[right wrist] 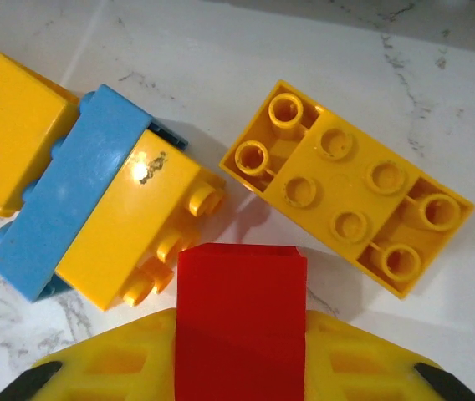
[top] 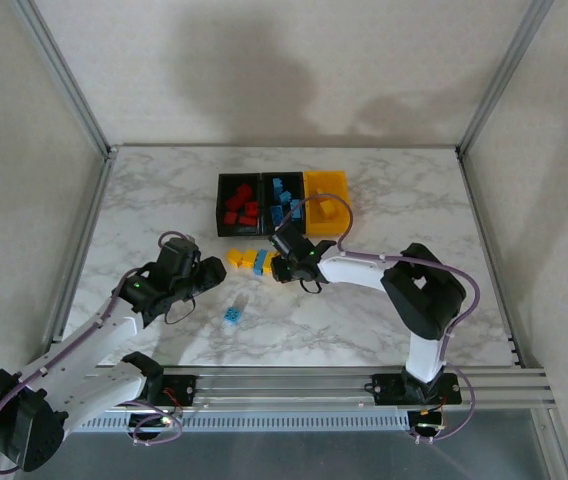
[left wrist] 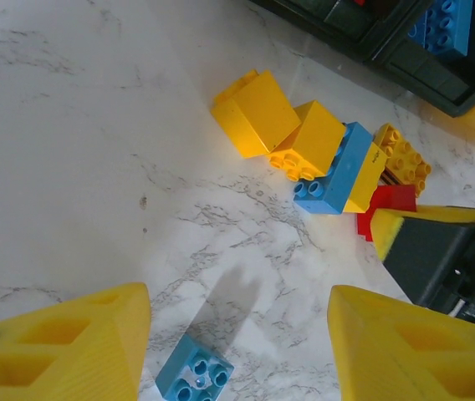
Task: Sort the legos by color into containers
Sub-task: Pick up the lego from the center of the table, then place the lego in the container.
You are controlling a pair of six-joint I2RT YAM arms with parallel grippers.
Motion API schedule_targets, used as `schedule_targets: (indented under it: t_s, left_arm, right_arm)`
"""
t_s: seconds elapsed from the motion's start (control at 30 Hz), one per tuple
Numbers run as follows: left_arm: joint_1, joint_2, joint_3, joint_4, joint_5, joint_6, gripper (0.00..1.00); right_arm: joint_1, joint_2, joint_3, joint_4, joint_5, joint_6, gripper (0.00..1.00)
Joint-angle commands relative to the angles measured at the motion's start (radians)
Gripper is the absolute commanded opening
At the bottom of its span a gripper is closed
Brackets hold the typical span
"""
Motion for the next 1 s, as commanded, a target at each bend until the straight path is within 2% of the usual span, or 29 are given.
schedule_targets:
  t_s: [0.0,0.1,0.23,0.47,0.97]
  left_arm:
    - [-0.008,-0.019,-0.005,0.013,-0.02,-0.028,0.58]
    - [-0.008,-0.032,-0.006,0.033,-0.019,-0.048,0.58]
    - [-0.008,-0.055,0.003,0.042,-0.023,-0.074,0.58]
    - [-0.006,-0.126,0.038,-0.049,-0.087,-0.106,0.58]
    - [-0.003,-0.214,0.007,-0.098,-0.089,-0.13,0.58]
  right_arm:
    - [0.01,-0.128,0.003,-0.054,0.019,0.006,0.28]
    - [0.011,-0.152,0.072,-0.102,0.008,-0.009,0.28]
    - [0.01,-0.092,0.21,-0.128,-0.014,-0.037,0.28]
    - [0.005,0.147,0.534,-0.193,-0.027,-0.069,0.29]
    - [-0.052,0.591,1.086,-0.307,-0.075,-0.098,0.32]
